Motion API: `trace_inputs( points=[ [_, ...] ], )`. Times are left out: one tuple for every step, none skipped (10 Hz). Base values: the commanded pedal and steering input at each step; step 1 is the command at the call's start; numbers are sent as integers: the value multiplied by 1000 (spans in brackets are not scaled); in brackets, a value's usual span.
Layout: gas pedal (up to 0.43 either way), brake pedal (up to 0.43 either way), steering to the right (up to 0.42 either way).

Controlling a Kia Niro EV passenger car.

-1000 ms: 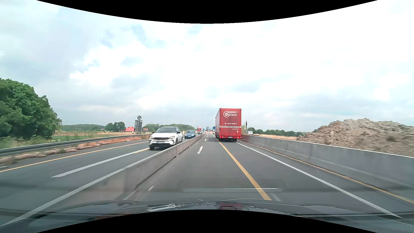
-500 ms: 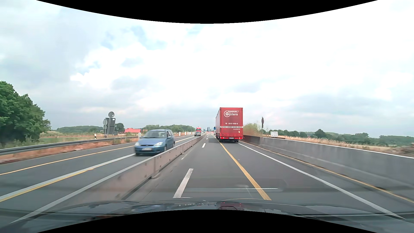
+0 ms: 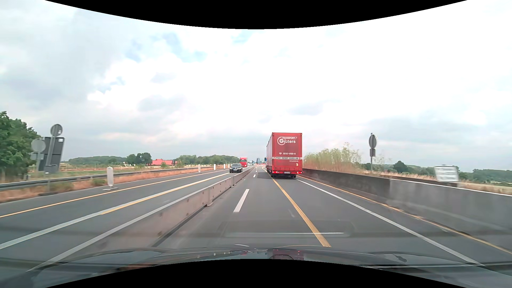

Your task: Follow the waypoints while adhering to traffic rules and regulations

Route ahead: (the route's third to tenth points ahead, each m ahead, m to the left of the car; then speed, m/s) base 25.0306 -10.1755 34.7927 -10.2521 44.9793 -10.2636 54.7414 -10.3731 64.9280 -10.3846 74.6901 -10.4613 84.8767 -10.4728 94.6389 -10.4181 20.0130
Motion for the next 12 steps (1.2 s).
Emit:
trace_inputs(
  points=[
    [20,0,1],
    [20,0,1],
    [20,0,0],
    [20,0,0],
    [8,0,0],
    [8,0,0],
    [8,0,0],
    [0,0,0],
    [0,0,0],
    [0,0,0],
    [0,0,-2],
    [39,0,-3]
  ],
)
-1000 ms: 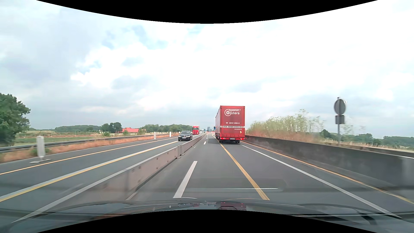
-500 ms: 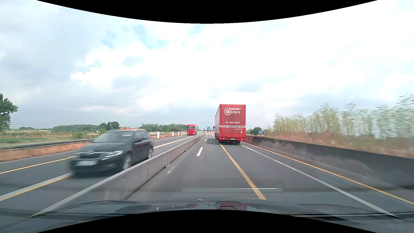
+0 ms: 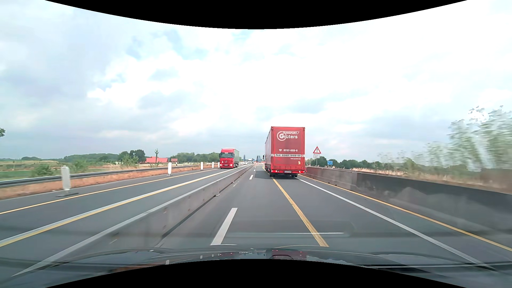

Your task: Follow the waypoints while adhering to traffic rules and regulations

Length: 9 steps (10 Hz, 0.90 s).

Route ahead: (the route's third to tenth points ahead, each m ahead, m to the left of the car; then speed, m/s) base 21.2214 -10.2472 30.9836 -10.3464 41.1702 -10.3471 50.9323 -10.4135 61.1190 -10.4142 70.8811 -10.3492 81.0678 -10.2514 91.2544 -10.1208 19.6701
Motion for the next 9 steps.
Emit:
trace_inputs(
  points=[
    [79,0,-3],
    [110,0,-3],
    [130,0,-3],
    [130,0,-3],
    [130,0,-3],
    [130,0,-2],
    [130,0,-2],
    [130,0,-2],
    [130,0,-3]
  ],
)
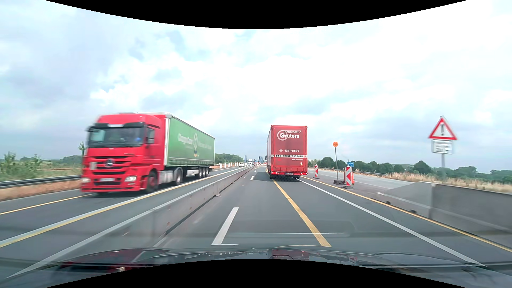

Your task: Follow the waypoints while adhering to traffic rules and regulations

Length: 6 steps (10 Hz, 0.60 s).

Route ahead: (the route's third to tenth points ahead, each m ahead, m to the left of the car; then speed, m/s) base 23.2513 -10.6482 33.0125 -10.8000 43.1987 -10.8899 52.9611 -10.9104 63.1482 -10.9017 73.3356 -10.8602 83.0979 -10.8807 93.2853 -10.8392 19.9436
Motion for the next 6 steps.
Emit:
trace_inputs(
  points=[
    [130,0,-2],
    [130,0,-2],
    [130,0,-2],
    [138,0,-2],
    [150,0,-2],
    [157,0,-2]
  ],
)
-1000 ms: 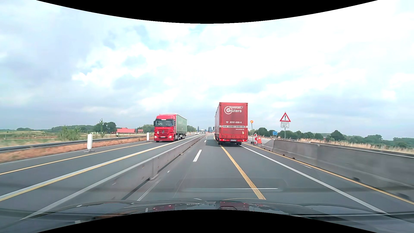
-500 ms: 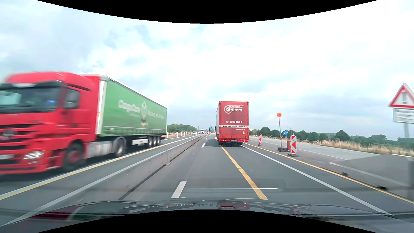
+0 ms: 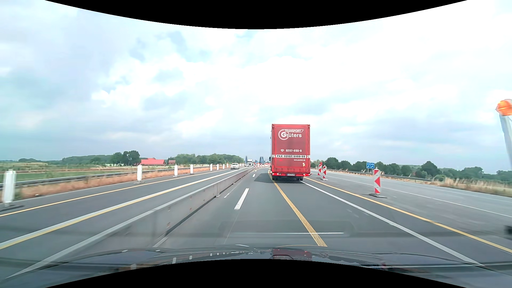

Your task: Follow the waypoints while adhering to traffic rules and regulations

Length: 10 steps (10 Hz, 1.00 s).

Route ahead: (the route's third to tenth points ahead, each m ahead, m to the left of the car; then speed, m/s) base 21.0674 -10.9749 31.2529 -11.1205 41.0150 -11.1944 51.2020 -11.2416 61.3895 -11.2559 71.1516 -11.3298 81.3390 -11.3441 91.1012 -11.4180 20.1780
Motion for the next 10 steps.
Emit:
trace_inputs(
  points=[
    [177,0,-2],
    [177,0,-2],
    [197,0,-2],
    [209,0,-2],
    [228,0,0],
    [240,0,3],
    [248,0,5],
    [248,0,5],
    [248,0,7],
    [248,0,9]
  ],
)
